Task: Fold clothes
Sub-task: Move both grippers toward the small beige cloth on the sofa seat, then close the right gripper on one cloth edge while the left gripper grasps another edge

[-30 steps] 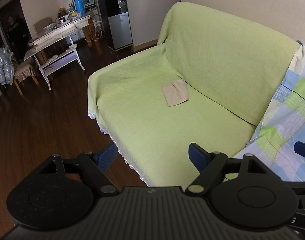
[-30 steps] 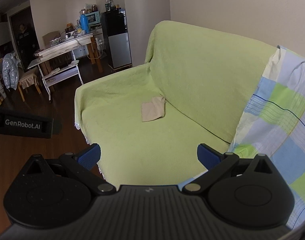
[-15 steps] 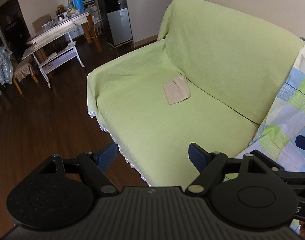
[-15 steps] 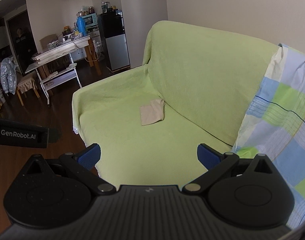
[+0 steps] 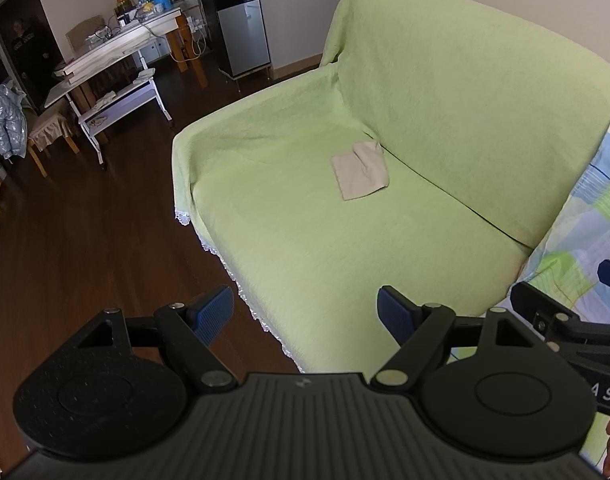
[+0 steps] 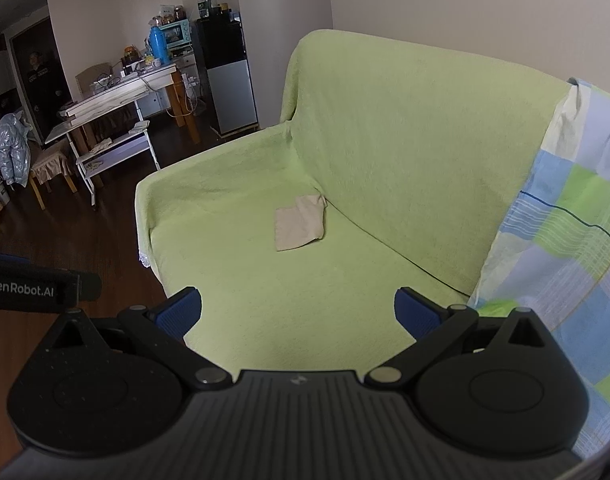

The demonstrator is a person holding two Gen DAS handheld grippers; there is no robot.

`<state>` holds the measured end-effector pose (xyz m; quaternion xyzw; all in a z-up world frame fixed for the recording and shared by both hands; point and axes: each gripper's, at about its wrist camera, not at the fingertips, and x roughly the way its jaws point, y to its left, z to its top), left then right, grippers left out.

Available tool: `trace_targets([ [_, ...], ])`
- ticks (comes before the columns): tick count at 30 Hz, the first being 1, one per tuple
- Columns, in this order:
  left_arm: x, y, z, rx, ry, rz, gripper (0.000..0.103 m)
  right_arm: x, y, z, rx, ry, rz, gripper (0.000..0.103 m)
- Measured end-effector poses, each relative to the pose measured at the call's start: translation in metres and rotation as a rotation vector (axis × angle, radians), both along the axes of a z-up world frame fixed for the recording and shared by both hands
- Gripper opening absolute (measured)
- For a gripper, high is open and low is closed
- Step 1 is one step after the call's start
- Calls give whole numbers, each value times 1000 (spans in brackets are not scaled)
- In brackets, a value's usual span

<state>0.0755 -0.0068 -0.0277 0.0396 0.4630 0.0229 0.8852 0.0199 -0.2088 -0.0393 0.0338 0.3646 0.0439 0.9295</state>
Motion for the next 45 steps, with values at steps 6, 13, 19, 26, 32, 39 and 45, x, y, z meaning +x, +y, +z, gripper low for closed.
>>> trace_targets([
  [6,53,3,-26,-13,39,-37,81,37,-1,-17,-11,32,-42,102],
  [13,149,13,-68,-3,107,-134,81,110,2,-47,0,100,-118,102],
  [19,247,31,-120,29,213,-207,81,187,15,-90,13,221,-208,102],
  [26,330,50,-189,55,279,-283,81,272,29,-149,35,280,-311,102],
  [32,379,44,-255,61,289,-329,81,318,33,-199,34,287,-348,101],
  [39,426,49,-335,87,280,-325,81,350,37,-277,46,250,-264,94],
  [45,462,57,-380,116,297,-352,81,378,79,-349,-80,186,45,57],
])
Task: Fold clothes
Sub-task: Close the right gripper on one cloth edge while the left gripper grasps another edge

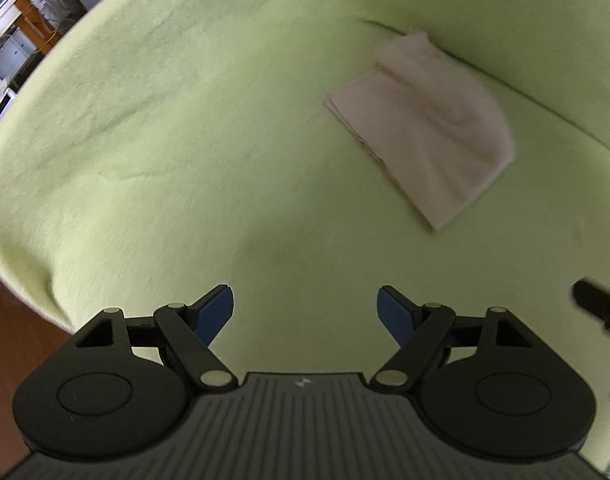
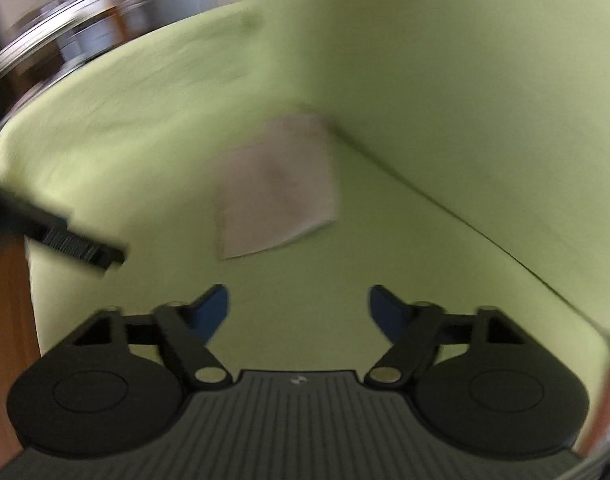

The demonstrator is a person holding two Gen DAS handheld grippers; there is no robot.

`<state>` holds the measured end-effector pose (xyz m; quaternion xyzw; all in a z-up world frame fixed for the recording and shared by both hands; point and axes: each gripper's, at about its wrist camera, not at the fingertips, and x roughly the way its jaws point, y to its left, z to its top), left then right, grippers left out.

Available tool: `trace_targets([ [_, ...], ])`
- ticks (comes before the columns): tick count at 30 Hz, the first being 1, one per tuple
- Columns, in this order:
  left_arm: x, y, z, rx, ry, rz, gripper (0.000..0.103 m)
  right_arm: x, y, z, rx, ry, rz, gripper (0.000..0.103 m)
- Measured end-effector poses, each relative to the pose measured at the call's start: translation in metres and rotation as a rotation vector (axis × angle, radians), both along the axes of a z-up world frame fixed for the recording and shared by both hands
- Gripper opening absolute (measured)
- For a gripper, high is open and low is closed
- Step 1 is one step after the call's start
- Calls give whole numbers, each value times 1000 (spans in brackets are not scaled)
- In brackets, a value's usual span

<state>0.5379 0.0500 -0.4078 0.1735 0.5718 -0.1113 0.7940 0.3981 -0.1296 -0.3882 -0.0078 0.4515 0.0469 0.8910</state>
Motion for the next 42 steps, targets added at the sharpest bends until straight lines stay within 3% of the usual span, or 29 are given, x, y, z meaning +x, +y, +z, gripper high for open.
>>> trace_targets([
  [6,39,2,-30,-9,0,-14,81,37,46,-48,-123,-92,230,53],
  [8,51,5,-35,-21,8,-11,81,48,55,-59,-156,-105,266,40],
  [12,68,3,-42,-31,11,-16,81,79,72,-87,-225,-108,288,38],
  [13,71,2,-43,-31,13,-18,81,85,73,-93,-212,-115,277,34],
  [14,73,2,-44,-29,16,-20,81,90,74,-97,-198,-117,268,21],
  [16,76,1,-45,-40,22,-24,81,94,75,-95,-185,-99,252,5],
  [20,75,-4,-43,-102,55,-27,81,78,63,-85,-137,-16,175,4],
  [24,60,-12,-43,-187,109,-48,81,29,43,-72,-95,48,168,4],
  [27,40,-14,-55,-182,141,-94,85,5,44,-73,-79,90,187,5],
  [30,20,-17,-55,-158,82,-184,85,-7,49,-78,-82,115,196,8],
  [33,14,-14,-55,-191,111,-203,85,-2,52,-80,-71,135,165,21],
  [34,14,-13,-54,-200,121,-204,85,-2,52,-81,-74,138,146,35],
  [37,4,-15,-53,-204,95,-253,72,8,56,-81,-89,151,99,53],
  [39,-3,-17,-49,-225,75,-289,41,15,57,-83,-102,166,63,58],
  [40,-6,-17,-47,-235,71,-294,33,13,50,-85,-103,179,50,60],
  [41,-9,-17,-45,-241,64,-298,12,11,45,-87,-104,189,37,61],
  [42,-10,-15,-43,-246,63,-300,9,7,41,-87,-109,196,23,61],
])
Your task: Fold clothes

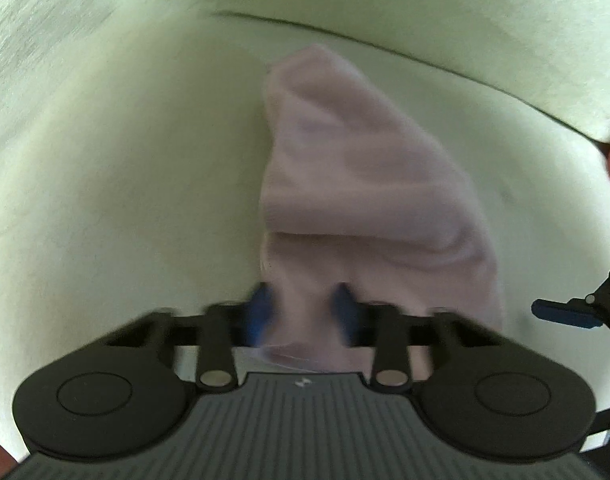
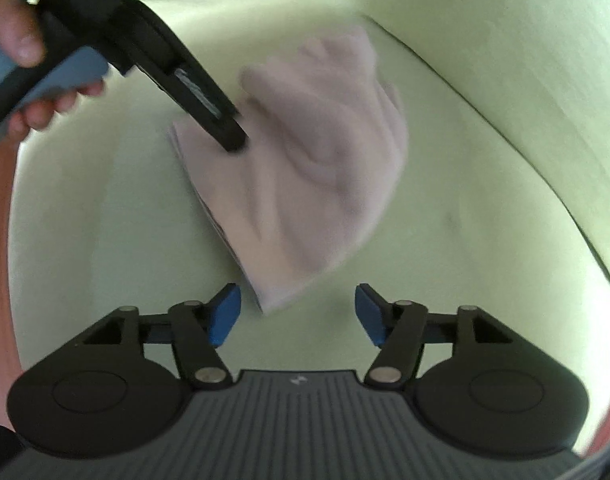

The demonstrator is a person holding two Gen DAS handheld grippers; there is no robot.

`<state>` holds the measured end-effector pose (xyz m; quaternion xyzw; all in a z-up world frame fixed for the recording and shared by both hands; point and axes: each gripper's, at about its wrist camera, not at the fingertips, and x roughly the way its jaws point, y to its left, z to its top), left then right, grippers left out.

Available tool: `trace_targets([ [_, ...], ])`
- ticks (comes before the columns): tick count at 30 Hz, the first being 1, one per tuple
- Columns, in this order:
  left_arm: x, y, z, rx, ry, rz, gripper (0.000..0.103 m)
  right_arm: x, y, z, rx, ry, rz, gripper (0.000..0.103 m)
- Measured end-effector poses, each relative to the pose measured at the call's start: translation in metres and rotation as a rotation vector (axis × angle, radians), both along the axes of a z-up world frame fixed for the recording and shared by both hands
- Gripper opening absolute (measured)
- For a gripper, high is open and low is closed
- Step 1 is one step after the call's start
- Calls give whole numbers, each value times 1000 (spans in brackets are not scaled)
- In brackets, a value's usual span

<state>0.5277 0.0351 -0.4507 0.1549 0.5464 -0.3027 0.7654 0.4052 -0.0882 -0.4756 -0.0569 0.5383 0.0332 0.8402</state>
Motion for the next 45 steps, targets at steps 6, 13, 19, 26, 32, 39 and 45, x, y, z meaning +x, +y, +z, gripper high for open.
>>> trace_targets([
  [6,-4,41,13,-52,77,114,9,-29,-27,5,73,-50,-48,61],
  [13,-12,92,21,50,81,200,6,-19,6,-7,130,-101,67,61],
  [19,-27,91,12,159,111,166,5,-14,16,-10,142,-68,70,60],
  [26,-29,117,25,155,46,191,14,-10,12,24,218,-115,-8,40],
  [32,-3,145,20,114,52,266,15,32,85,15,271,-152,168,32],
  [39,14,155,12,65,106,292,16,52,124,-9,234,-167,217,1],
  [45,5,140,21,-44,181,230,40,39,78,23,334,-222,-9,1],
])
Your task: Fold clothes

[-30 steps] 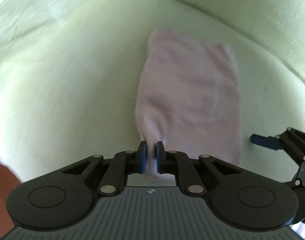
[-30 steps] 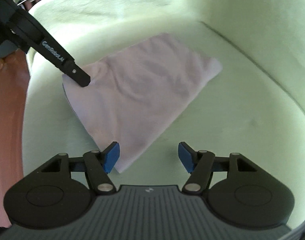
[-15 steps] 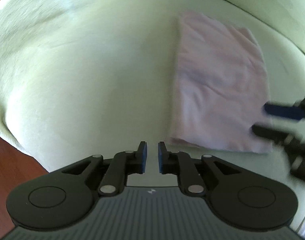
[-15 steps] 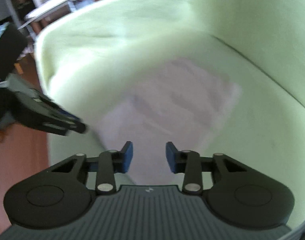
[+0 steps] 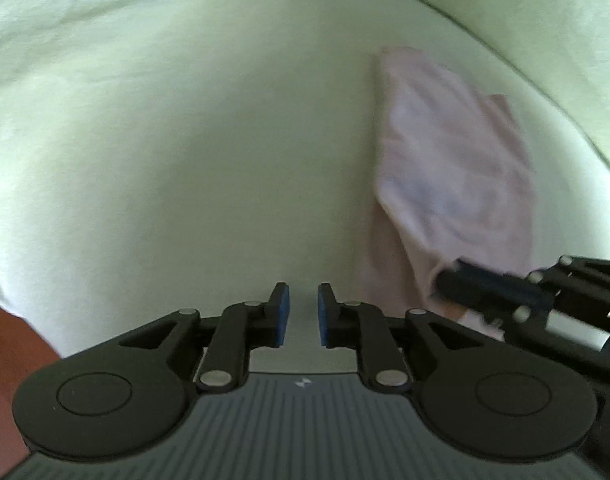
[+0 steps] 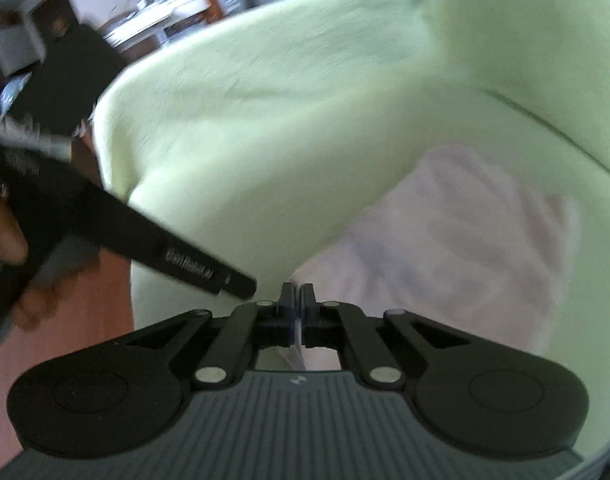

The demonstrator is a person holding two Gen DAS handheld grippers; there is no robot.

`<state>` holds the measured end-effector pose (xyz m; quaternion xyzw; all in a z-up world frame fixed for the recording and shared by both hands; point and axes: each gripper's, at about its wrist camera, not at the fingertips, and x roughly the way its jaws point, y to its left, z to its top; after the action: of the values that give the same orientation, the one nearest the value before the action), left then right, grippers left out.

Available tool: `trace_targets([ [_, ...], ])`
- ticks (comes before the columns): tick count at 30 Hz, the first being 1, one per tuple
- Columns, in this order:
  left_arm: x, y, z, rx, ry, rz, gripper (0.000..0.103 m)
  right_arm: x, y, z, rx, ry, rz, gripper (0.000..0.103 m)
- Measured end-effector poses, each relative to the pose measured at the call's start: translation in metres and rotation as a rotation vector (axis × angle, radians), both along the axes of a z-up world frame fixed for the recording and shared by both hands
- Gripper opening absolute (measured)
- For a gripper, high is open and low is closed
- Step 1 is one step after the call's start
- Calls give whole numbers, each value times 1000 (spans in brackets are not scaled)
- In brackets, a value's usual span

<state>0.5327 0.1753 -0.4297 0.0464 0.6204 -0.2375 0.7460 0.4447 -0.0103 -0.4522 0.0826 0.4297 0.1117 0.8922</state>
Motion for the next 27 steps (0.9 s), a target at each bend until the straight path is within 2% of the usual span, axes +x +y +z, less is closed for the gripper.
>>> trace_targets([
  [3,-4,-13,3,-44,20,-6,60,-12,-25,15,-17,4,-142,1],
  [5,-4,-17,0,-53,42,-8,62,-22,-42,19,-55,30,-234,1],
  [8,-6,-23,-7,-70,59,16,77,-36,-62,11,-97,99,-326,1],
  [9,-8,-25,-6,-62,49,15,74,-39,-67,6,-88,124,-347,1],
  [10,-12,-30,-5,-39,17,-8,69,-40,-72,0,-45,140,-370,6],
  [11,-17,-34,-2,-14,-27,-52,38,-42,-77,-5,-3,156,-393,10],
  [12,-21,-36,1,-7,-51,-89,2,-44,-80,-8,37,163,-412,13],
  [14,-23,-32,4,-28,-35,-85,2,-50,-80,-9,106,137,-444,55],
  [15,-23,-29,5,-45,-14,-68,2,-52,-81,-10,143,123,-488,60],
  [18,-25,-30,8,-46,-6,-72,2,-53,-87,-14,214,125,-550,59],
  [19,-27,-32,9,-43,-10,-79,2,-51,-87,-18,219,128,-548,55],
  [20,-29,-35,8,-42,-14,-86,2,-49,-86,-22,216,130,-537,34],
  [22,-34,-41,8,-44,-21,-97,2,-40,-81,-28,172,131,-473,4],
  [24,-39,-44,16,-57,-21,-98,2,-29,-77,-31,166,107,-446,3],
  [27,-47,-49,37,-70,-55,-113,2,-45,-94,-12,228,47,-523,3],
])
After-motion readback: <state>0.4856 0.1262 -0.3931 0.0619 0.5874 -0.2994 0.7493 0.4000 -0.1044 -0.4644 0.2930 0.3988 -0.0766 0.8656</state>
